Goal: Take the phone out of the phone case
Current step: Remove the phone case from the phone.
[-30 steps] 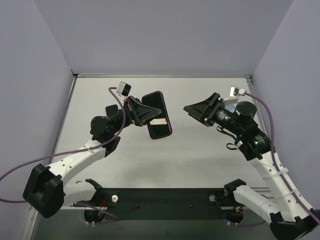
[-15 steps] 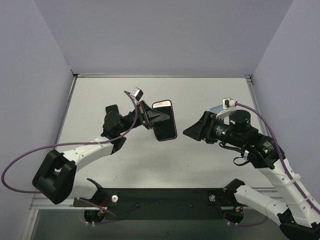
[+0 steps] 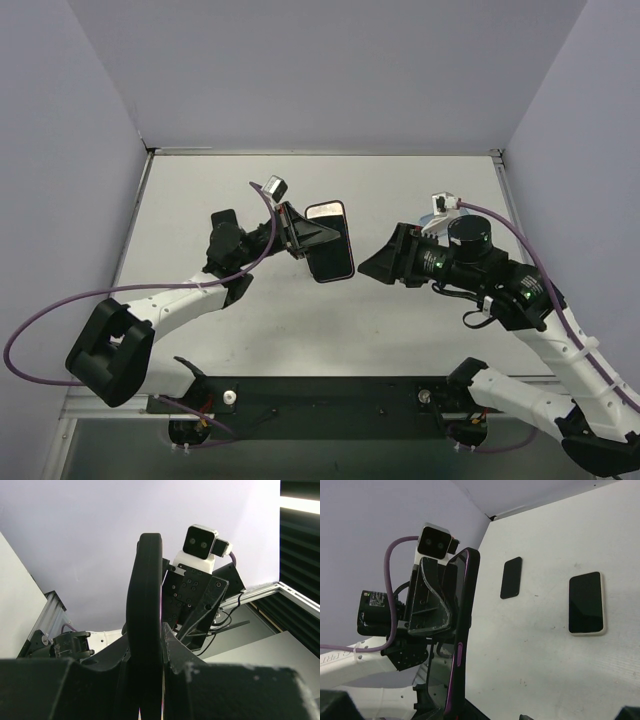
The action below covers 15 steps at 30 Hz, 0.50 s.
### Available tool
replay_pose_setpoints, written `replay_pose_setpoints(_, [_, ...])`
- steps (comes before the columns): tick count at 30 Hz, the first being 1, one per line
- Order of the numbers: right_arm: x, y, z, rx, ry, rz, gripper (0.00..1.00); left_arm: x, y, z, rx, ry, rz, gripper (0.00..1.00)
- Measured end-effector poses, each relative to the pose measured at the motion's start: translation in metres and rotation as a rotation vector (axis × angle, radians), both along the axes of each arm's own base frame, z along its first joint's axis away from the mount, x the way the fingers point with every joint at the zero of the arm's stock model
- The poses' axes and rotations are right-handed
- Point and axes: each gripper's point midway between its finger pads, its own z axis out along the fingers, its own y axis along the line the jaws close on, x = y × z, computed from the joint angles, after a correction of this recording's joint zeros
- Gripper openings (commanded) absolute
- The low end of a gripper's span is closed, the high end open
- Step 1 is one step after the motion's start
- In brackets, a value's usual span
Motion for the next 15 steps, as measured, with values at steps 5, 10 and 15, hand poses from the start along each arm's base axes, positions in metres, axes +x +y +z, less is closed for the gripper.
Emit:
replay_pose_setpoints(5, [-0.001,0.008,-0.007,-0.025,0.010,0.028,0.54,0.000,0.000,0.000,0.001,0.001,0.000,0.00])
replay_pose_setpoints(10, [0.001,0.009,-0.010,-0.038,0.013,0.020,0.54,0.000,0.000,-0.001,0.001,0.001,-0.001,0.00])
replay_pose_setpoints(15, [0.005,0.007,-0.012,-0.049,0.009,0.001,0.54,0.000,0.000,-0.001,0.001,0.001,-0.001,0.00])
